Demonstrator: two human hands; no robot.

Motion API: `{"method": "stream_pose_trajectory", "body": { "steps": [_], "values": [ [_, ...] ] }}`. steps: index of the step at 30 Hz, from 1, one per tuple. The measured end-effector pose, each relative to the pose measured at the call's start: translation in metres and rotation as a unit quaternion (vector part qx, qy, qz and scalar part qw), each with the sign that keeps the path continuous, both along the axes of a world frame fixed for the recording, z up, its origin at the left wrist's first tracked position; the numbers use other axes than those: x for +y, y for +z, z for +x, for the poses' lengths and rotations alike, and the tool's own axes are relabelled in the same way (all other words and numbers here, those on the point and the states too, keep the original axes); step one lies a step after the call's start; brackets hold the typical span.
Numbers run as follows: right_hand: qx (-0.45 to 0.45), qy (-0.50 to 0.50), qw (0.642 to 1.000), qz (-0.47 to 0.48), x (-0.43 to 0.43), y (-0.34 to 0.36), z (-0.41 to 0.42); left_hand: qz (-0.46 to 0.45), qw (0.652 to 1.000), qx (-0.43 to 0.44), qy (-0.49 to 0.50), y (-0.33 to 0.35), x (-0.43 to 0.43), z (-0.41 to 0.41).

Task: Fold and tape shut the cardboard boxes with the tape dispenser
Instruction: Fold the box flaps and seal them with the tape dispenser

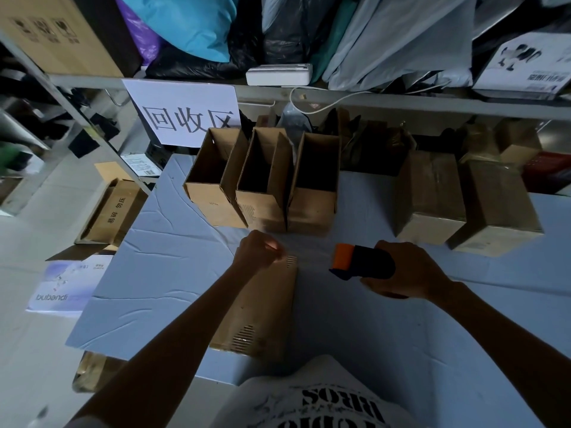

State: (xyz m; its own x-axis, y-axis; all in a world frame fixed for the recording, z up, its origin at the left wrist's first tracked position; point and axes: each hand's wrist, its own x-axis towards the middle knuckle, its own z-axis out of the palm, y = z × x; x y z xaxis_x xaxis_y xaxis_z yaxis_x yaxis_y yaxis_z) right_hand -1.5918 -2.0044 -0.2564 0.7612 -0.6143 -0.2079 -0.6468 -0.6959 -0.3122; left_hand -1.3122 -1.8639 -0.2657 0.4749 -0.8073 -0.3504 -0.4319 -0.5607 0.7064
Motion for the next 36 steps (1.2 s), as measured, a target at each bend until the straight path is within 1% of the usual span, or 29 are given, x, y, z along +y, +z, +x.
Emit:
{"method": "stream_pose_trajectory", "body": {
  "steps": [3, 14, 20, 24, 29, 32, 34, 36],
  "values": [
    [0.005, -0.001, 1.000, -0.003, -0.003, -0.001, -0.001, 0.000, 1.000, 0.001, 0.000, -0.001, 0.000, -0.002],
    [0.006, 0.003, 1.000, -0.013, -0.010, -0.006, 0.002, -0.042, 0.998, -0.045, 0.009, -0.012, 0.003, -0.007],
    [0.014, -0.002, 1.000, -0.011, -0.011, -0.010, 0.002, -0.062, 0.996, -0.067, 0.022, -0.006, 0.007, -0.016],
    [0.017, -0.002, 1.000, -0.010, -0.013, -0.012, 0.002, -0.065, 0.992, -0.103, 0.025, -0.001, 0.009, -0.023],
    [0.011, 0.003, 1.000, -0.011, -0.015, -0.013, 0.001, -0.074, 0.990, -0.110, 0.040, -0.001, 0.010, -0.025],
    [0.015, 0.000, 1.000, -0.010, -0.016, -0.014, 0.001, -0.051, 0.991, -0.120, 0.041, -0.006, 0.008, -0.030],
    [0.021, 0.001, 1.000, -0.013, -0.016, -0.014, 0.002, -0.059, 0.991, -0.103, 0.058, -0.006, 0.007, -0.031],
    [0.027, 0.007, 1.000, -0.014, -0.015, -0.014, 0.003, -0.083, 0.992, -0.038, 0.088, -0.004, 0.008, -0.027]
  ]
}}
